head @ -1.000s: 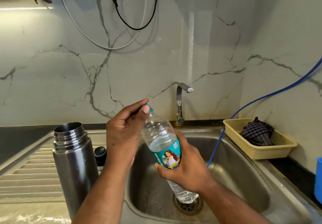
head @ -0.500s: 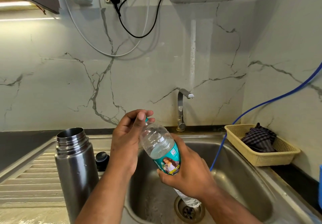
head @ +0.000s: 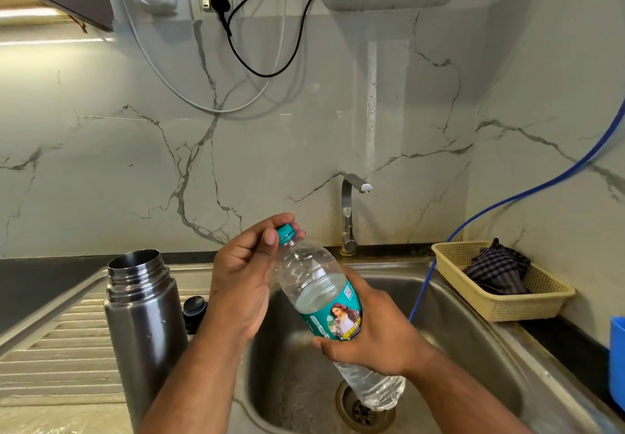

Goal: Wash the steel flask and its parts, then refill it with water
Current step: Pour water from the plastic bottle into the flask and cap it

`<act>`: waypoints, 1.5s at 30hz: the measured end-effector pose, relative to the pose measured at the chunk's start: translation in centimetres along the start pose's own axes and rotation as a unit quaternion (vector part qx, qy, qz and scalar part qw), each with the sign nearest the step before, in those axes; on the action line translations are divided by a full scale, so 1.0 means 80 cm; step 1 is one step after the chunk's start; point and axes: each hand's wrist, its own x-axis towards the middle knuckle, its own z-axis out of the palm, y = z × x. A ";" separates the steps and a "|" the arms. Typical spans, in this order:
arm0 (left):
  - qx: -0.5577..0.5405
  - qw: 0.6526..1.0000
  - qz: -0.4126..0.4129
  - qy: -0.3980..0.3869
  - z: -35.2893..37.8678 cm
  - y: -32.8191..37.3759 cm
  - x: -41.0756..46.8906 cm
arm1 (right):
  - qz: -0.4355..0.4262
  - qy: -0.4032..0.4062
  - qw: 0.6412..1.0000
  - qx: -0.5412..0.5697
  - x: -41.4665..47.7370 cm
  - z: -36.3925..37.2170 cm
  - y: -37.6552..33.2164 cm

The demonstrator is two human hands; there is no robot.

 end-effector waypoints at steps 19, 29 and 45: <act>0.083 0.990 0.035 -0.105 0.011 0.005 -0.009 | -0.017 -0.009 0.999 -0.031 -0.003 -0.029 0.007; 0.102 0.990 -0.001 -0.096 0.041 0.004 -0.022 | 0.000 0.001 1.000 -0.001 -0.008 -0.029 0.002; 0.362 0.918 0.160 -0.040 0.086 0.206 0.025 | -0.128 0.243 0.960 0.050 0.010 0.017 -0.115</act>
